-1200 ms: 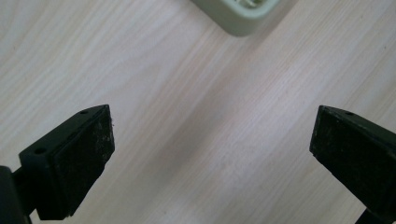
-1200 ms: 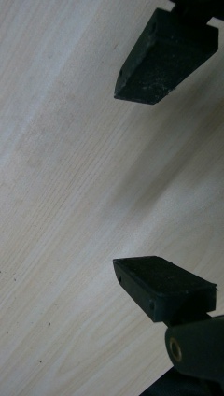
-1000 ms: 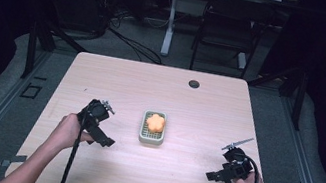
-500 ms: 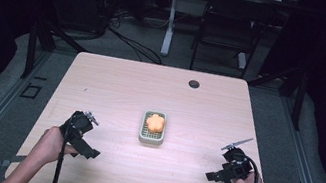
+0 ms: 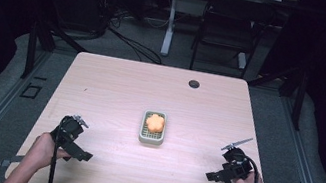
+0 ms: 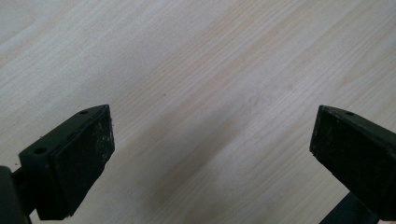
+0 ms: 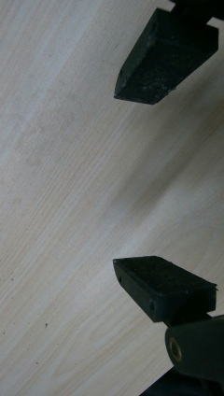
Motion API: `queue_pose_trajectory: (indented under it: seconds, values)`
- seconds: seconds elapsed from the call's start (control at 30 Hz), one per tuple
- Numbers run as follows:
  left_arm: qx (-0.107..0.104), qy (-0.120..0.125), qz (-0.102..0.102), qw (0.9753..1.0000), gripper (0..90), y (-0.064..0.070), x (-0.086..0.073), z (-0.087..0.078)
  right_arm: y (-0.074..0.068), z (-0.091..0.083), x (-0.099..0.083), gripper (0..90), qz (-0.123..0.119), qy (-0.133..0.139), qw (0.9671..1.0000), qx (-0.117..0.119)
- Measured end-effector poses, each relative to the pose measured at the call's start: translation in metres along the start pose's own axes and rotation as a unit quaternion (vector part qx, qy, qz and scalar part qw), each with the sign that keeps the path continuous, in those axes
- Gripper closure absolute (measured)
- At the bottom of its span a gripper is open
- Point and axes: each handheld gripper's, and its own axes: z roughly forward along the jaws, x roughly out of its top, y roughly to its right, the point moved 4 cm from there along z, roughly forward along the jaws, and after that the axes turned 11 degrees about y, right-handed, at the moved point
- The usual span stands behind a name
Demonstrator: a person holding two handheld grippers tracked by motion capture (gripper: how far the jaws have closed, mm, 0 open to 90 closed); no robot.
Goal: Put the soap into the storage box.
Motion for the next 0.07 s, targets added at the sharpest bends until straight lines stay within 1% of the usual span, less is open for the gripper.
queue_pose_trajectory:
  seconds: [0.07]
  values:
    - [-0.001,0.003,-0.001,1.0,0.0,-0.0007,-0.0003,0.0014,-0.0012,0.0008,0.0004,15.2,0.008,0.008,0.9999,0.006]
